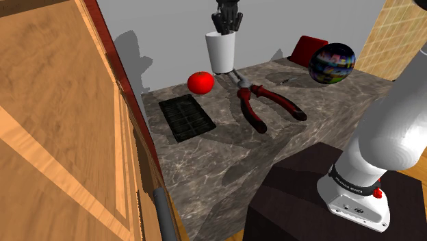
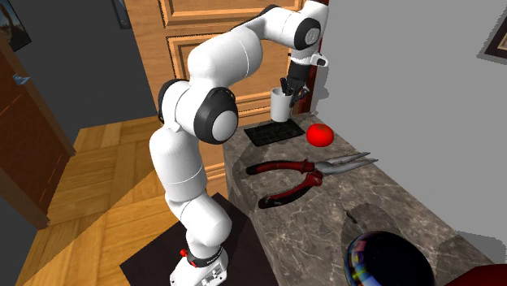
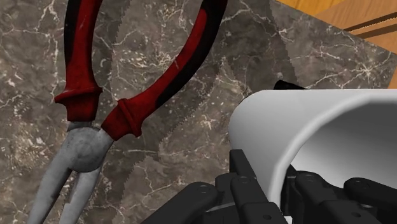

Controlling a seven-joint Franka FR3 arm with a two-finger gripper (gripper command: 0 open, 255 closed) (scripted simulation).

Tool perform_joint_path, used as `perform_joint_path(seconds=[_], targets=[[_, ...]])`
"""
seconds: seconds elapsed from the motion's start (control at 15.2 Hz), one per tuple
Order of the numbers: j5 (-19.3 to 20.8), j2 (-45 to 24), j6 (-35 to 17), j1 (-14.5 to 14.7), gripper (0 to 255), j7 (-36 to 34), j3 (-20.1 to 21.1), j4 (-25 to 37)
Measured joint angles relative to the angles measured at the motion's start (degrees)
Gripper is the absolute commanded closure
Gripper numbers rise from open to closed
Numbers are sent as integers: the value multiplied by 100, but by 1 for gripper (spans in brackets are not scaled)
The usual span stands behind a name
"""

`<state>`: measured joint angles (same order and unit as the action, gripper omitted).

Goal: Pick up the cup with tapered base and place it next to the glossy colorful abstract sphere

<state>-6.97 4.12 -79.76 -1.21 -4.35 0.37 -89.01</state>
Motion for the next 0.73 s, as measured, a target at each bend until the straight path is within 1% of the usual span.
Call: perform_joint_path(seconds=[0.13, 0.73], targets=[[-4, -40, 146, 5, 255, -28, 5, 188], [-32, -480, 1002, 3, 255, -132, 0, 1490]])
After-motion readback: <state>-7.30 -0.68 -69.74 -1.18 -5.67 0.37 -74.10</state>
